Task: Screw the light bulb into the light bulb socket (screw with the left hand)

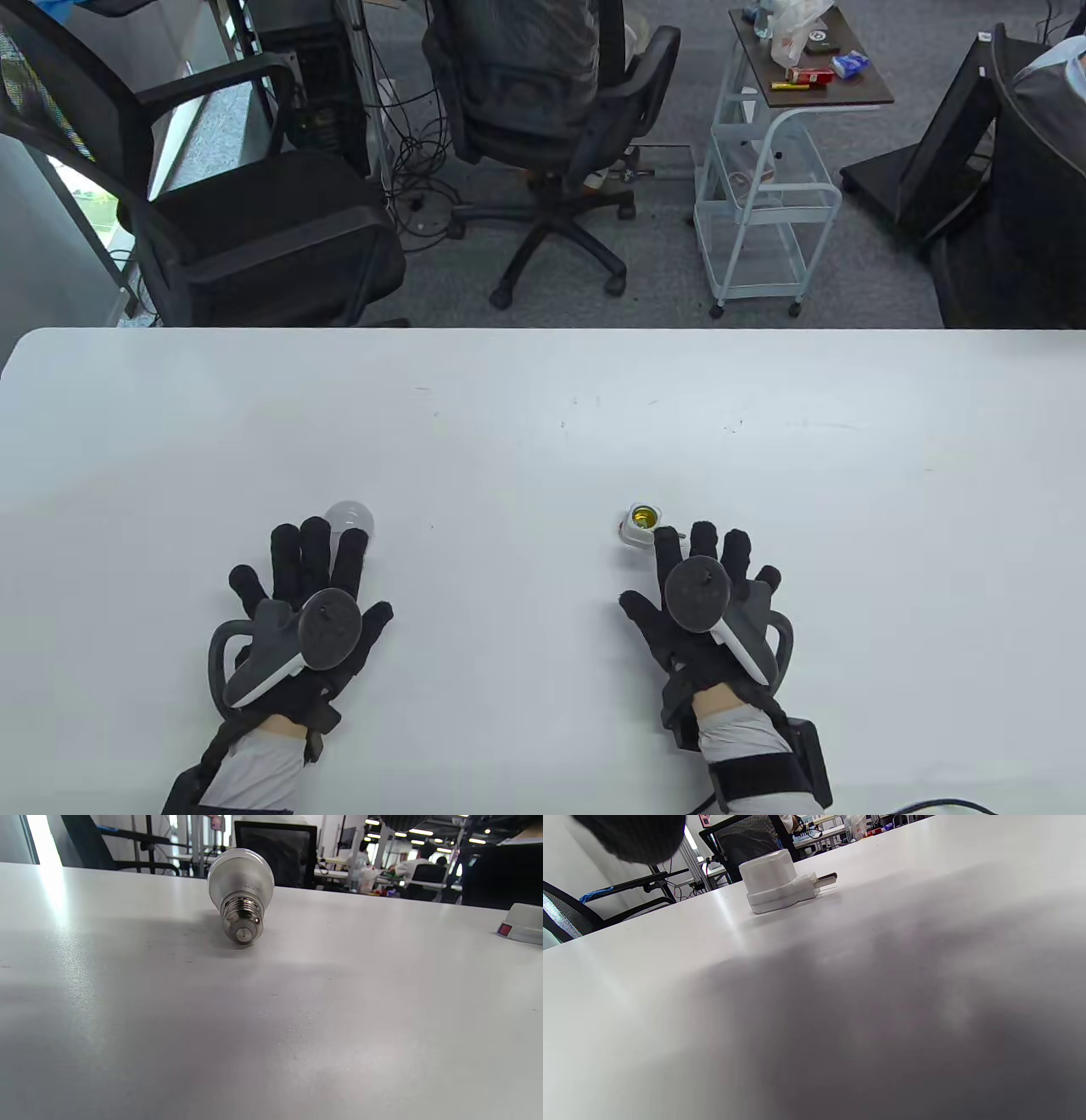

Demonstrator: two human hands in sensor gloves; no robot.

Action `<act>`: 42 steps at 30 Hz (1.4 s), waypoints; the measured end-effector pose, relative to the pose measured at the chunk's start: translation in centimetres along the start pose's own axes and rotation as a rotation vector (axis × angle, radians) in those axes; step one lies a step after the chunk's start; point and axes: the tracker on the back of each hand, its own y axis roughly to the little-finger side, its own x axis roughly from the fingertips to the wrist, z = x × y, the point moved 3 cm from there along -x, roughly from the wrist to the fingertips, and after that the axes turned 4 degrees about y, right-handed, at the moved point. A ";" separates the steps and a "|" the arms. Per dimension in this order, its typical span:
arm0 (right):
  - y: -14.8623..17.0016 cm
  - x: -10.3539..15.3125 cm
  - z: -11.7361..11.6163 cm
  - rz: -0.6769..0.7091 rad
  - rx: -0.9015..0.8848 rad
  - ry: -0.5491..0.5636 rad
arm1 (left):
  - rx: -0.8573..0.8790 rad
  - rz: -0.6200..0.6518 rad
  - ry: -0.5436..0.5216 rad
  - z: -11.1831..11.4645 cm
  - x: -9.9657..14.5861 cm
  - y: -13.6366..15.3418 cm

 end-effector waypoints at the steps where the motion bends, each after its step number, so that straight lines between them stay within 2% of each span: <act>1: 0.1 0.0 -0.1 -0.003 0.000 -0.007 | 0.003 0.005 0.006 0.1 0.0 -0.1; 8: 0.2 0.1 0.0 0.001 0.007 -0.011 | 0.016 0.015 -0.011 -0.3 0.4 -0.2; 16: 0.5 0.2 -1.1 -0.026 -0.002 -0.086 | 0.061 -0.018 0.010 0.0 0.1 0.9; 23: 0.7 0.2 -1.3 -0.043 -0.003 -0.102 | 0.109 -0.015 -0.007 -0.3 0.4 1.2; 35: 1.0 -0.2 -1.2 -0.082 -0.018 -0.086 | 0.138 -0.021 -0.001 -0.1 0.3 1.3; 42: 0.8 -1.7 0.1 -0.123 -0.120 -0.047 | 0.142 -0.027 0.006 0.0 0.2 1.5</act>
